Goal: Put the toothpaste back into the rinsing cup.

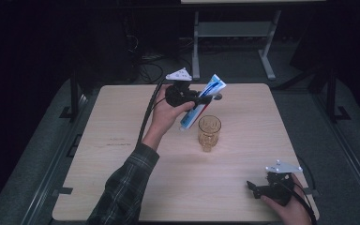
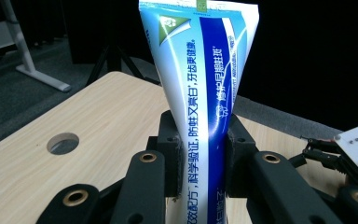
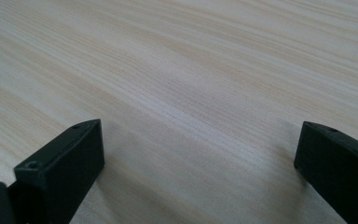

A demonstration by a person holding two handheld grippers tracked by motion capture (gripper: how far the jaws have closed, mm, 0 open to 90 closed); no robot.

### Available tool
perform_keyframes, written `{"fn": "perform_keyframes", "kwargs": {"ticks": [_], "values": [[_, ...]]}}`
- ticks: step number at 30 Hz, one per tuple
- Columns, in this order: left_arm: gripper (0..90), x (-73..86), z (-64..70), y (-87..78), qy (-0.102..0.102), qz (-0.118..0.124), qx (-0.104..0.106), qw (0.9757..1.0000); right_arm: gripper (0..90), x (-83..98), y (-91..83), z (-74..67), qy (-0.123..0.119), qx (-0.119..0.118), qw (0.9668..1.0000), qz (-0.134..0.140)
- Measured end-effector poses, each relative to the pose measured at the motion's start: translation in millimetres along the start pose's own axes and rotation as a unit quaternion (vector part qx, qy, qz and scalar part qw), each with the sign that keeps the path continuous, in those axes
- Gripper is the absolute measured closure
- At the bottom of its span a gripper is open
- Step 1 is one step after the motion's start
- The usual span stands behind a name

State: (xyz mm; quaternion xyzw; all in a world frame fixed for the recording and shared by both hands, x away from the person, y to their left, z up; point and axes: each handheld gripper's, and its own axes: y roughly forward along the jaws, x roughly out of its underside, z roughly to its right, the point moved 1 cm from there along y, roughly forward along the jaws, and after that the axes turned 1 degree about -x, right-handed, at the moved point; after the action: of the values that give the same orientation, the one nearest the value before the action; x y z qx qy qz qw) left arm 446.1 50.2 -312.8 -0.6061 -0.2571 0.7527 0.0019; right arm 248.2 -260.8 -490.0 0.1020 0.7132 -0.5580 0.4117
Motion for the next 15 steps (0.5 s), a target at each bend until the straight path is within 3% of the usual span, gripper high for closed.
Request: {"fn": "perform_keyframes", "kwargs": {"ticks": [15], "values": [[73.1,-13.3,-0.1,34.0,0.007,0.002,0.012,0.9999,0.9,0.2,-0.2,-0.4,-0.001,-0.001,1.0,0.0]]}}
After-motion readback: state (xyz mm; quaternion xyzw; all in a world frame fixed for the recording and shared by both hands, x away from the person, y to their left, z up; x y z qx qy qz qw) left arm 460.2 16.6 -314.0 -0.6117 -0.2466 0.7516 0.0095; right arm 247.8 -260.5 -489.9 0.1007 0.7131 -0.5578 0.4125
